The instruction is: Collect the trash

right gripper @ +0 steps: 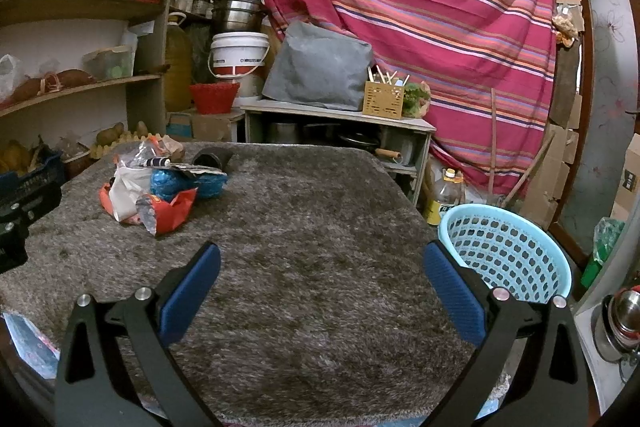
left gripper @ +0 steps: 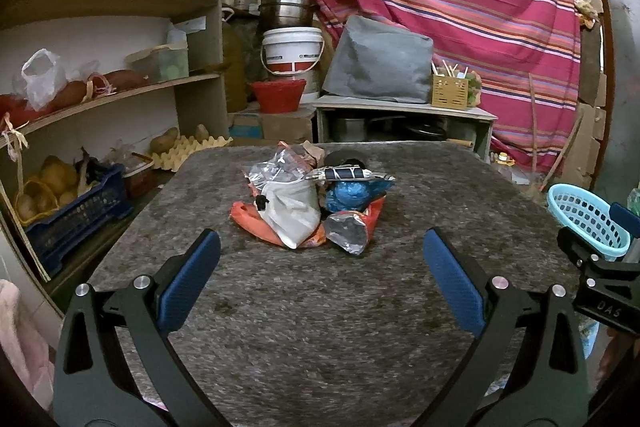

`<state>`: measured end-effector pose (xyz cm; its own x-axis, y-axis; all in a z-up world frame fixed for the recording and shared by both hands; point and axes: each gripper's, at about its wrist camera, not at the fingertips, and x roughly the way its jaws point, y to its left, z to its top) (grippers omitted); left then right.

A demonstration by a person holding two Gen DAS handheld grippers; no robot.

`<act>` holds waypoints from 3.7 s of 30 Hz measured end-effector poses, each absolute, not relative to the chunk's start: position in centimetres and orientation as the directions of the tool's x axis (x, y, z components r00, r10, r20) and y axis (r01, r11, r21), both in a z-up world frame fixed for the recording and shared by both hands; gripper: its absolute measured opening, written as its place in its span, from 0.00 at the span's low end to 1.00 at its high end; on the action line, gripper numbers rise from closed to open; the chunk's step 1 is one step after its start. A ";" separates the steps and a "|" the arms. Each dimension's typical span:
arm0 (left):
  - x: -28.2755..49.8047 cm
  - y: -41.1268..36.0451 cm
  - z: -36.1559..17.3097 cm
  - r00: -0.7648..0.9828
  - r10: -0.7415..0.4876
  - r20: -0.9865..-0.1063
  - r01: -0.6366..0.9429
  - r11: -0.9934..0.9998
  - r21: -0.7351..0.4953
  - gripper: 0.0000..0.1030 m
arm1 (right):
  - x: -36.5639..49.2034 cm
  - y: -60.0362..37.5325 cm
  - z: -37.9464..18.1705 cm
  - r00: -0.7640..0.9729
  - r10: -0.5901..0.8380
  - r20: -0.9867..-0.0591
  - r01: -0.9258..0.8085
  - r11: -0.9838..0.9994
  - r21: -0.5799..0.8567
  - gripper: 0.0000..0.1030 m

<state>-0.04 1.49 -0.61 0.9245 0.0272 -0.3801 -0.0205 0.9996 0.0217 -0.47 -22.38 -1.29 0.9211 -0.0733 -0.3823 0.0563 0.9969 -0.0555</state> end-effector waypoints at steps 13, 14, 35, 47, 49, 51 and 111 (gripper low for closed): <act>1.0 2.8 -0.4 0.918 0.034 -0.396 -0.031 0.999 0.012 0.95 | -0.1 -23.1 -1.7 0.914 -0.060 -0.402 0.048 0.998 -0.041 0.96; 1.1 2.9 -0.3 0.917 0.034 -0.397 -0.032 0.999 0.011 0.95 | 0.3 -22.7 -1.5 0.913 -0.057 -0.405 0.045 0.998 -0.039 0.96; 8.4 7.2 3.8 0.922 0.027 -0.386 -0.041 0.999 -0.029 0.95 | 9.9 -20.5 3.4 0.904 -0.041 -0.425 0.015 0.998 -0.063 0.96; 13.2 12.5 -0.8 0.858 0.157 -0.489 -0.161 0.986 0.035 0.95 | 15.8 -21.2 -1.5 0.830 -0.087 -0.551 0.029 0.993 -0.114 0.96; 13.9 12.6 -2.0 0.841 0.156 -0.518 -0.157 0.987 0.042 0.95 | 16.1 -21.4 -1.5 0.829 -0.116 -0.547 0.048 0.989 -0.137 0.96; 14.6 12.2 -2.9 0.828 0.130 -0.545 -0.125 0.991 0.046 0.95 | 16.6 -21.6 -1.5 0.820 -0.106 -0.562 0.039 0.991 -0.130 0.96; 15.6 18.0 -2.4 0.837 0.047 -0.546 -0.095 0.994 -0.060 0.02 | 20.1 -2.9 -2.1 0.812 0.039 -0.583 -0.220 0.945 -0.242 0.90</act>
<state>15.56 18.00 -2.39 0.8366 0.0472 -0.5458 -0.0954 0.9936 -0.0603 20.14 -2.91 -2.07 0.8115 0.0391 -0.5830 -0.2196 0.9450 -0.2424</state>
